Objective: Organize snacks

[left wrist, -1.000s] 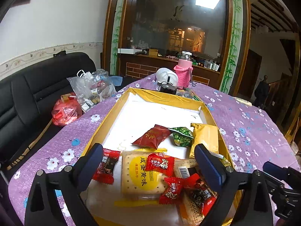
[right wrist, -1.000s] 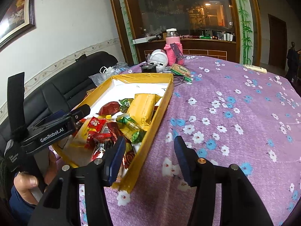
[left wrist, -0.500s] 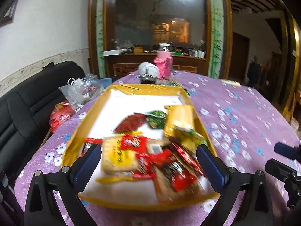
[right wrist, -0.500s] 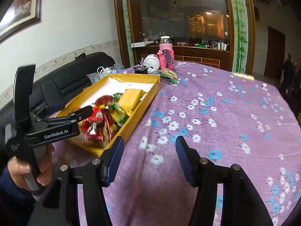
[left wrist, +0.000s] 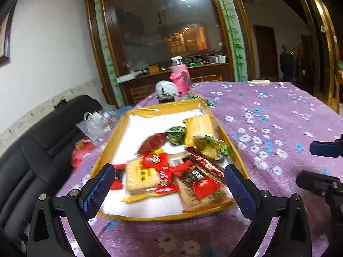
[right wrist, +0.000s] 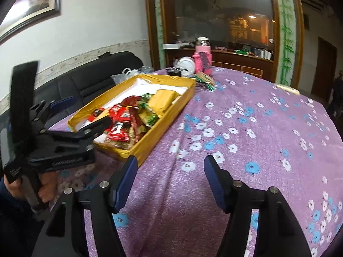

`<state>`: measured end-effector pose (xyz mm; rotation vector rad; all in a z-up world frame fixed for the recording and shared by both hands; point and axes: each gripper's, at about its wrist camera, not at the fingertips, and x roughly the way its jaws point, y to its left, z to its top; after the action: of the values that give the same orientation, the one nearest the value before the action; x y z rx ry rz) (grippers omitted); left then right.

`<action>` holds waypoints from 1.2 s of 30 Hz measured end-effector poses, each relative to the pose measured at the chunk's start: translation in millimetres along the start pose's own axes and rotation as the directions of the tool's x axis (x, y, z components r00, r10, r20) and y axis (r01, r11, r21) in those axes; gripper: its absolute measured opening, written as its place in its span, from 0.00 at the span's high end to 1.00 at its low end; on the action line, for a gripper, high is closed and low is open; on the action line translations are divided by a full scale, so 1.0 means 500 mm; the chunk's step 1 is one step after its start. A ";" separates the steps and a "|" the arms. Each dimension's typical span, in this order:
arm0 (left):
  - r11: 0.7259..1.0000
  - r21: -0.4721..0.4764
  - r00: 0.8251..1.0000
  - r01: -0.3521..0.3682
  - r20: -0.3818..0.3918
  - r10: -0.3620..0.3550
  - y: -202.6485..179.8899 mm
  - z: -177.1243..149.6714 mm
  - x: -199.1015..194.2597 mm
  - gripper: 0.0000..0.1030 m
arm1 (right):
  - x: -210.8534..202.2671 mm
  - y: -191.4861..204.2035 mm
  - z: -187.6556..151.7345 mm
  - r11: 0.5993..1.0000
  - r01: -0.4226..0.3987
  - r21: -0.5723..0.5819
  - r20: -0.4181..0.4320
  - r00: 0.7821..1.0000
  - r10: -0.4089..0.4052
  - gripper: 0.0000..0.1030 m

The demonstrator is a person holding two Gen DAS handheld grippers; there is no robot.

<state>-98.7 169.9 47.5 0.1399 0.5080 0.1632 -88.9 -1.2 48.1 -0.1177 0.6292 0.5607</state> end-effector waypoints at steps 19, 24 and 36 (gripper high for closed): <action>0.995 -0.048 0.995 -0.090 -0.049 0.087 0.017 0.003 0.020 0.01 | -0.004 0.026 -0.003 0.997 0.027 -0.068 0.010 1.000 -0.027 0.23; 0.995 -0.050 0.994 -0.087 -0.068 0.083 0.020 0.003 0.025 0.01 | -0.004 0.023 -0.004 0.998 0.030 -0.062 0.009 1.000 -0.029 0.22; 0.994 -0.060 0.993 -0.089 -0.083 0.084 0.024 0.002 0.031 0.01 | -0.004 0.021 -0.003 0.998 0.030 -0.062 0.008 1.000 -0.029 0.22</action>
<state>-86.3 184.5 43.1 0.0939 0.5767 0.2706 -96.9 6.4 48.6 -0.1827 0.6022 0.5520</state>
